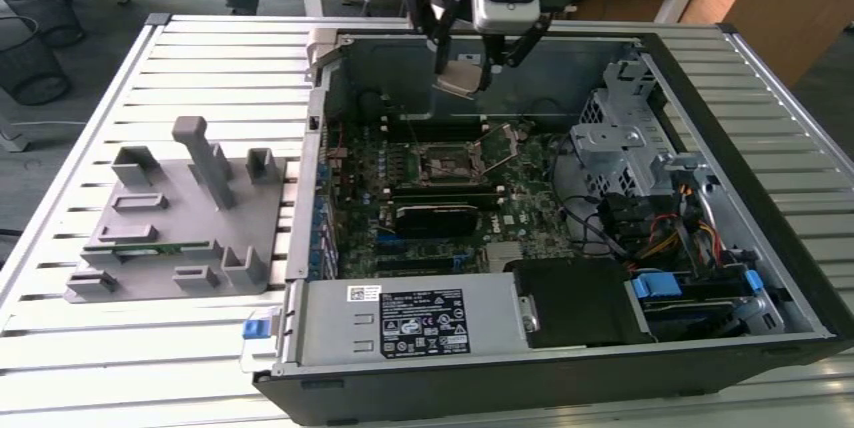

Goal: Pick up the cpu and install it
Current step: 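Place the cpu into insertion slot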

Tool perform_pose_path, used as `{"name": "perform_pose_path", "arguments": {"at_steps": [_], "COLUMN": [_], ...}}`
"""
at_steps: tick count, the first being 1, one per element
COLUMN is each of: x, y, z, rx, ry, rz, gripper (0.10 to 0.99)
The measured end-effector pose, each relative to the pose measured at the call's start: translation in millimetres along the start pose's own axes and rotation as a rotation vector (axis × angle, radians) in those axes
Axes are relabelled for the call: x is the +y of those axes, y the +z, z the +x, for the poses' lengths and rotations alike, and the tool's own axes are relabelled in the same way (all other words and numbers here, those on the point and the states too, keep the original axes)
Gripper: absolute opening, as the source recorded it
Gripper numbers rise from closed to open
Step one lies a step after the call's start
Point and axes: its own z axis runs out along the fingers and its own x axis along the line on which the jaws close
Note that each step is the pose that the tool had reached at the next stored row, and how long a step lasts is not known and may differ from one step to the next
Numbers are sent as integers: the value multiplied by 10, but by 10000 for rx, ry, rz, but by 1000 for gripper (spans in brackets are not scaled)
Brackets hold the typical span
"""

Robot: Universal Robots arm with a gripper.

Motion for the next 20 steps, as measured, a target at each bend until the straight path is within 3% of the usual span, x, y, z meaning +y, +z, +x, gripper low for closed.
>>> {"name": "perform_pose_path", "arguments": {"at_steps": [20], "x": [13], "y": [30], "z": [6], "rx": [-194], "ry": [2812], "rz": [-149], "gripper": [529]}}
